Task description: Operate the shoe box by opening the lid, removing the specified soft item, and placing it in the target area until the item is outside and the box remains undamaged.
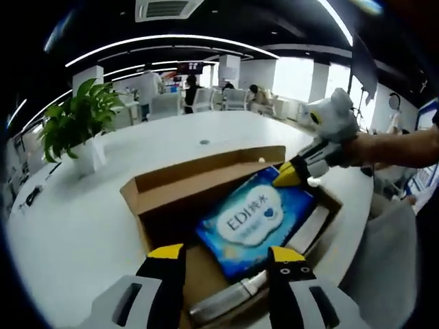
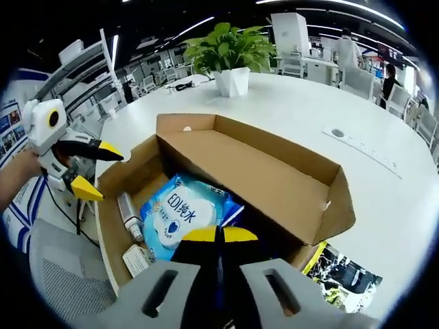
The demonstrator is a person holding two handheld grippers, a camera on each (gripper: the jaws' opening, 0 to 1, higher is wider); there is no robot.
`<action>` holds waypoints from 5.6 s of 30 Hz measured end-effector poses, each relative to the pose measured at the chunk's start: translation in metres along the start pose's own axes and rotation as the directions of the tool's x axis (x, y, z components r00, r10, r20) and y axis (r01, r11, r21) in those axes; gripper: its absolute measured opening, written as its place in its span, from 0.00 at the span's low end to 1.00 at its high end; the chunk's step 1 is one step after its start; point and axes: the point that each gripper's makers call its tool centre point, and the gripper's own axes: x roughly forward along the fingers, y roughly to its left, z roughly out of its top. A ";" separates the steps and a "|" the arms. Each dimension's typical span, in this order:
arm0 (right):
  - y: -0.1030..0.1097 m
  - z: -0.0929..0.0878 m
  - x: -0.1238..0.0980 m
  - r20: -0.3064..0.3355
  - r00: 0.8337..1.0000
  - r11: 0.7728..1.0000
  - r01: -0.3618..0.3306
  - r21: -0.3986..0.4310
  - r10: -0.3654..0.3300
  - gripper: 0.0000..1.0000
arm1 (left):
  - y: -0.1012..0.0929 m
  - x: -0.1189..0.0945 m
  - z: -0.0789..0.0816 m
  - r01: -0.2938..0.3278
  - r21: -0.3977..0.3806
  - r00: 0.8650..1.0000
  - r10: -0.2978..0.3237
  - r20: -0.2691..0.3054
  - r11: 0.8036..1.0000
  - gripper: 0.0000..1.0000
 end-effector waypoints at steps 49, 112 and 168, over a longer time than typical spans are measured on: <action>-0.012 -0.014 -0.019 0.004 0.999 0.999 0.042 -0.016 -0.042 0.00 | -0.011 0.077 -0.036 0.083 -0.347 0.981 -0.139 -0.138 0.934 0.06; -0.042 0.003 -0.085 0.124 0.988 0.970 0.062 0.234 -0.093 0.00 | -0.050 0.048 0.053 0.087 -0.289 0.992 -0.108 -0.058 0.953 0.01; -0.155 -0.051 -0.178 0.074 0.960 0.911 0.228 0.344 -0.269 0.00 | -0.171 0.130 0.099 0.251 -0.233 0.960 -0.273 -0.065 0.939 0.01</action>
